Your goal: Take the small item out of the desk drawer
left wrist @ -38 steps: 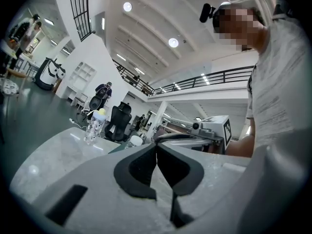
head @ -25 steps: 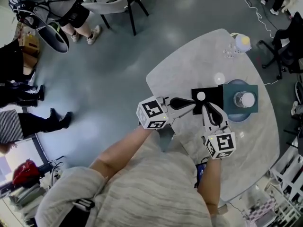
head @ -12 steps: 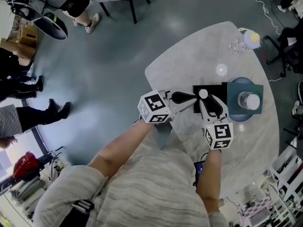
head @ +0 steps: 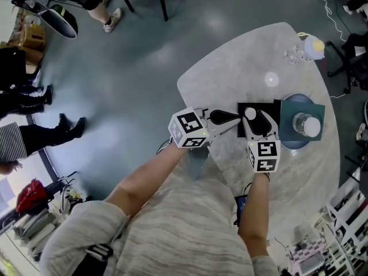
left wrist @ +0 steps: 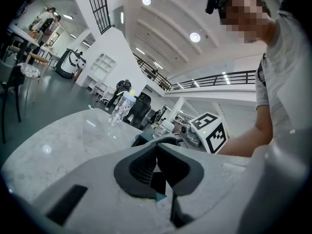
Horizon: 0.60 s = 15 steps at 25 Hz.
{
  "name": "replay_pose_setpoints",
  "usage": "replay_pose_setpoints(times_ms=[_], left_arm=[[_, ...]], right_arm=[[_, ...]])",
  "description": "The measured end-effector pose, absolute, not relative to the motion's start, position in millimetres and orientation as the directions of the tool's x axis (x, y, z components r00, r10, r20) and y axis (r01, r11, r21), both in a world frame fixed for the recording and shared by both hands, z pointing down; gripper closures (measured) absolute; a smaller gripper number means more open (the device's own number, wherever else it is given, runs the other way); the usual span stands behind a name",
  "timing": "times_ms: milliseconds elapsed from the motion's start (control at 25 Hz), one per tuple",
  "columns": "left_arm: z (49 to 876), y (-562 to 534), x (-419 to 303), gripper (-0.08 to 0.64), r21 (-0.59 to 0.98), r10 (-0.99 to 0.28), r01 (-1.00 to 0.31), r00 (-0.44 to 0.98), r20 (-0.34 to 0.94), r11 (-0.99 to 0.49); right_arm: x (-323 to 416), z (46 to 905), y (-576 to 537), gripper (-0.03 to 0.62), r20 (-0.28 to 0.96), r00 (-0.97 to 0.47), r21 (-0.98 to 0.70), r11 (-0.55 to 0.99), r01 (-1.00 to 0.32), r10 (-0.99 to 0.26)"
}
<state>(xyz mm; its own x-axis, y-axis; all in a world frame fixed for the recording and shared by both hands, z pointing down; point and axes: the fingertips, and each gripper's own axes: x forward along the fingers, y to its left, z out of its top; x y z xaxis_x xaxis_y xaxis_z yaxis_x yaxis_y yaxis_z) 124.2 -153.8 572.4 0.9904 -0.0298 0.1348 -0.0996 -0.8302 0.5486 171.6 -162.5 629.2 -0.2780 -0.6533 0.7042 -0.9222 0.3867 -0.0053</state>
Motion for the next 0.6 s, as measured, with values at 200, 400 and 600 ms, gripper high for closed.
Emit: replay_pose_setpoints(times_ms=[200,400,600], left_arm=[[576,-155,123,0.543,0.561,-0.035,-0.103,0.991,0.132,-0.822],[578,-155,123,0.543,0.566,-0.036,-0.105,0.991,0.131,-0.818],[575,-152,122,0.544,0.568,-0.03,-0.097,0.992,0.126,-0.817]], right_arm=[[172,645,-162,0.402,0.752,-0.246,0.022,0.396,-0.918,-0.612],[171,653,-166,0.4,0.78,-0.22,0.05,0.409,-0.911,-0.586],[171,659,-167,0.402,0.807,-0.188,0.075,0.412,-0.908,-0.56]])
